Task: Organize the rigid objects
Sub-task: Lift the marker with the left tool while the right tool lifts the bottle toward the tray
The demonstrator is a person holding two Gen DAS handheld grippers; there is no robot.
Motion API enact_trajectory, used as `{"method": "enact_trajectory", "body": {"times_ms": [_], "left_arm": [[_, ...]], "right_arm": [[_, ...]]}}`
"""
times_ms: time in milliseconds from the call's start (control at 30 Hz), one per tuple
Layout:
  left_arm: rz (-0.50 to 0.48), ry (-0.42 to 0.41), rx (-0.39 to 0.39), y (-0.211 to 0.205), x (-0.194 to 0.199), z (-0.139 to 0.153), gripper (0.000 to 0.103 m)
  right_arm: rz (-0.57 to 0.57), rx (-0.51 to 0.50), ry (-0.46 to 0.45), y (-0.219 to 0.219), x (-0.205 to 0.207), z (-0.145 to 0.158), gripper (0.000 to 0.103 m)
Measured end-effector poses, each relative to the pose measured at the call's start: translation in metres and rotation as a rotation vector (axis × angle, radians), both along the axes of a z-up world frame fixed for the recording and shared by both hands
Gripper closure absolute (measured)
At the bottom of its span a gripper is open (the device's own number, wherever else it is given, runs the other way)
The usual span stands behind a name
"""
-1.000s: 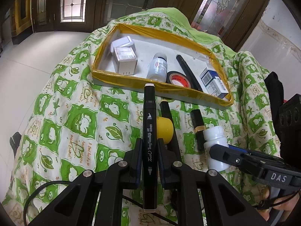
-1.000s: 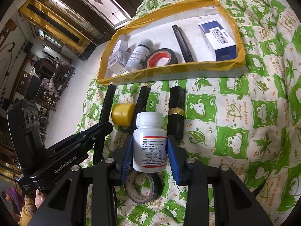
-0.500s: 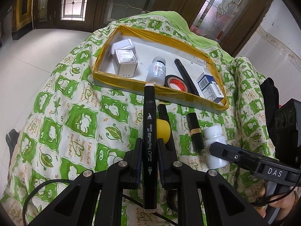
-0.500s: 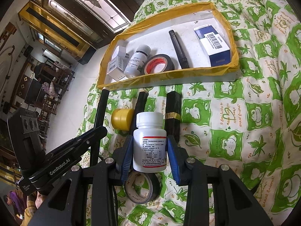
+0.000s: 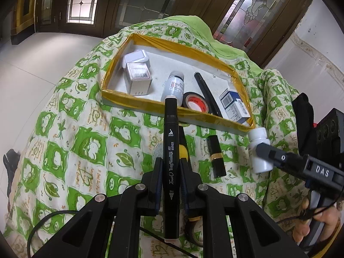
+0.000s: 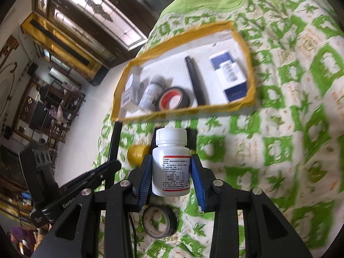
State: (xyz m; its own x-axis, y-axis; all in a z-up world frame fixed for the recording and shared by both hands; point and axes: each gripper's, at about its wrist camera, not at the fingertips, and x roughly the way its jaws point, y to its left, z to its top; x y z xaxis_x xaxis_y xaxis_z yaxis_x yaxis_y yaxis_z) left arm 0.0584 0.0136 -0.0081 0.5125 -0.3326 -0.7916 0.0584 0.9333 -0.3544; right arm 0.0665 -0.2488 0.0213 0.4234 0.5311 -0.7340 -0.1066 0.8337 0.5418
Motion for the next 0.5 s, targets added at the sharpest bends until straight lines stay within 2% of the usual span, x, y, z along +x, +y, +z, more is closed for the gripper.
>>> {"method": "enact_trajectory", "body": {"times_ms": [500], "left_arm": [[-0.010,-0.020,-0.002,0.000,0.041,0.022,0.089]], "right_arm": [[-0.071,-0.007,-0.025,-0.023,0.045,0.017,0.068]]}}
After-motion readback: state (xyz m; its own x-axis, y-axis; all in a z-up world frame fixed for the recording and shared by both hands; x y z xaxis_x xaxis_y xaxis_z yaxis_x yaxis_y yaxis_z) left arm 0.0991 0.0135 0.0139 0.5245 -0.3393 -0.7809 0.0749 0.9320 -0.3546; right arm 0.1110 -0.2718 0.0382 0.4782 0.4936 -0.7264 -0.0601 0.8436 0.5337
